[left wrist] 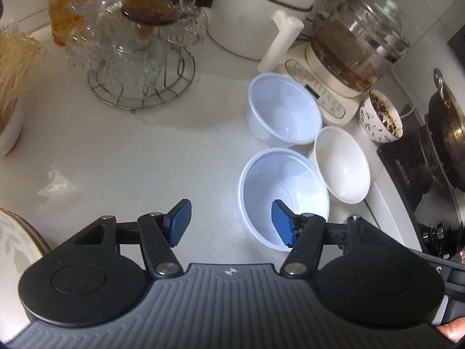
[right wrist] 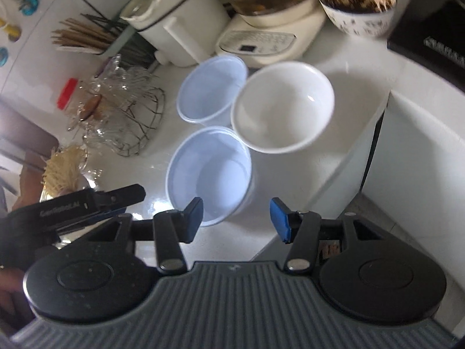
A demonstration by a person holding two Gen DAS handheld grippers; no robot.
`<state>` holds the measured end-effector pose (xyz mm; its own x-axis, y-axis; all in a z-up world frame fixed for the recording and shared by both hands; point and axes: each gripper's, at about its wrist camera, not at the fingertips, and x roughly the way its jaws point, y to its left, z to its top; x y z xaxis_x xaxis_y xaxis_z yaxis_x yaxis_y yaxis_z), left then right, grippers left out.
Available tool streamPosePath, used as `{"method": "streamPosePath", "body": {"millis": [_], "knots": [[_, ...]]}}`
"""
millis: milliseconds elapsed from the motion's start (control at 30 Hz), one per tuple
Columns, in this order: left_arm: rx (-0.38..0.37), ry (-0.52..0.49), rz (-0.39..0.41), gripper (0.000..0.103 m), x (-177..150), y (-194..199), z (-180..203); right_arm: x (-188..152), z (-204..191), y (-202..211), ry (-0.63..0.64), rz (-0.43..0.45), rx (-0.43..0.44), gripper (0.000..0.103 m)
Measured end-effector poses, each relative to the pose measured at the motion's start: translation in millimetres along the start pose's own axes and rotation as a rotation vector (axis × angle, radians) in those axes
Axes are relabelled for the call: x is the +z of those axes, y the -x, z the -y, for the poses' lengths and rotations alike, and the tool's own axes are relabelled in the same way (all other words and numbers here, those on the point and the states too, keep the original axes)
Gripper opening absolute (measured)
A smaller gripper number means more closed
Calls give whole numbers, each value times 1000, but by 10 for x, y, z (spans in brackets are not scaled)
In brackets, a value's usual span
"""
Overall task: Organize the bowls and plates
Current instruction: 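Move the left gripper to the rim of the blue-white plastic bowl, then close the left gripper on the plastic bowl rim and lift it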
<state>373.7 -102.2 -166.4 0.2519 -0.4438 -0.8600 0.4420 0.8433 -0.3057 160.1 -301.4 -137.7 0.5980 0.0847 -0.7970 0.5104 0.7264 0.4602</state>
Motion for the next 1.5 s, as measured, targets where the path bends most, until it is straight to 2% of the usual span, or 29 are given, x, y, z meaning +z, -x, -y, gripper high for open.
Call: {"method": "streamPosePath", "body": {"millis": [233,400,433,500,600,667,900,1100,1267,1500], "knots": [[-5,22,-11,49,25,-212,12,88,81,-149,-3,27,41,52],[-4,20,-17,35,58,-348,58,184,105,-288,16,19,38,35],[-4,16,-18,33,62,-370,70,197,113,-313,17,13,41,34],[14,16,-9,17,56,-393,82,215,117,-361,21,-1,44,29],[4,40,-12,9,47,-433,63,225,93,-426,45,-20,38,19],[3,49,-12,8,44,-435,57,227,89,-448,49,-33,43,13],[11,69,-8,7,6,-316,9,258,18,-418,107,-49,75,12],[39,91,35,7,-20,-49,-63,314,-174,-408,165,-66,113,13],[69,147,72,7,-75,179,-242,323,-416,-444,232,-82,153,13],[105,223,80,8,-176,353,-573,210,-717,-575,300,-111,187,13]]}}
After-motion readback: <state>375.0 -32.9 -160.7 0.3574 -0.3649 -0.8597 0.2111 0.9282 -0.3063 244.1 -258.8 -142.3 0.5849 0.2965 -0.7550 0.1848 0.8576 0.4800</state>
